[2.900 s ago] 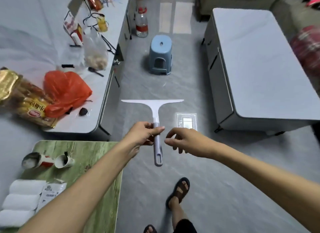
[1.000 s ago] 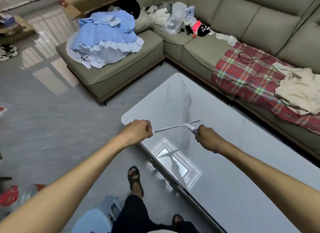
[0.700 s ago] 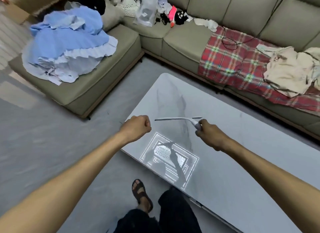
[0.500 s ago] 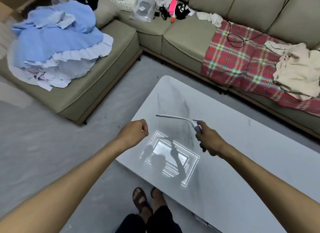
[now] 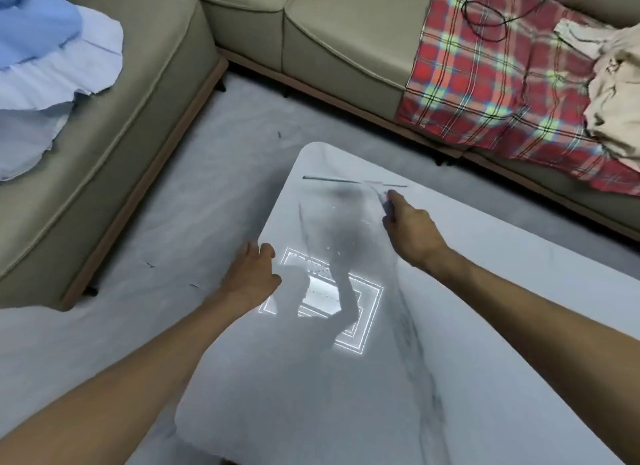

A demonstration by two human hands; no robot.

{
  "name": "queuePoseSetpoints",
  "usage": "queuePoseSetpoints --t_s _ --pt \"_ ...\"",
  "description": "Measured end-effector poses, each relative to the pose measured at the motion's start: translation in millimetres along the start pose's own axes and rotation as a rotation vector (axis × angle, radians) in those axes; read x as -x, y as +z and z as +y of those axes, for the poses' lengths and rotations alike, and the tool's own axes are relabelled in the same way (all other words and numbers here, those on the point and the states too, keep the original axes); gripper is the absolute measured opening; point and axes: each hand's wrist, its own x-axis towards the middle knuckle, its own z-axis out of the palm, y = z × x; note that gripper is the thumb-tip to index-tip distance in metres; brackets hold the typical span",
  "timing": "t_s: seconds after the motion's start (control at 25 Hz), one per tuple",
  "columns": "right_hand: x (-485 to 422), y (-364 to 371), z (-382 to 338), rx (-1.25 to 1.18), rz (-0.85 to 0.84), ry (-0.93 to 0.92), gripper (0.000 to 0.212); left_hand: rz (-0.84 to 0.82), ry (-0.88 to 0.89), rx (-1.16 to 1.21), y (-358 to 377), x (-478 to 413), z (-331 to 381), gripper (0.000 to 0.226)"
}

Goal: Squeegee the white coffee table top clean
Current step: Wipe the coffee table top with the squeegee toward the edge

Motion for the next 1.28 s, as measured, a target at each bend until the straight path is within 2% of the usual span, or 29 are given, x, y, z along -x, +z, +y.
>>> queuePoseSetpoints --t_s 0.12,0.16,0.4,0.52,0.68,0.88,0.96,1.12,1.24,1.28 --pt "-80.1 14.9 -27.5 0.003 0.054 0.001 0.006 0.011 0.062 -0.043 25.0 -43.9 -18.0 0.041" --pt "-101.3 18.3 -34.4 0.027 0.063 -0.005 0.005 0.022 0.083 -0.046 31.0 -51.0 -21.1 0.041" --pt "-151.1 46.6 -46.4 0.145 0.033 0.046 0.025 0.048 0.164 -0.053 55.1 -71.5 -33.3 0.038" --pt "-140.0 53.2 -31.6 0.192 0.035 0.019 0.039 -0.015 0.148 -0.061 61.9 -76.3 -34.1 0.041" --pt "-79.2 70.2 5.5 0.196 0.001 -0.045 0.059 -0.088 0.126 -0.074 61.2 -80.8 -32.7 0.041" --pt "11.8 75.4 47.0 0.235 -0.141 -0.044 0.062 -0.142 0.11 -0.126 53.6 -79.7 -29.7 0.041" --pt "25.5 65.4 49.8 0.194 -0.167 0.0 0.059 -0.149 0.104 -0.142 50.5 -78.0 -25.2 0.041" --pt "-39.1 34.3 42.6 0.146 0.063 0.065 0.046 -0.155 0.091 -0.135 48.4 -75.5 -18.8 0.038" --pt "-90.6 20.9 29.1 -0.036 0.055 0.26 0.018 -0.144 0.094 -0.124 45.9 -74.7 -17.0 0.032" --pt "-96.9 22.9 27.5 -0.073 0.028 0.314 0.016 -0.147 0.095 -0.121 45.0 -75.1 -16.5 0.031"
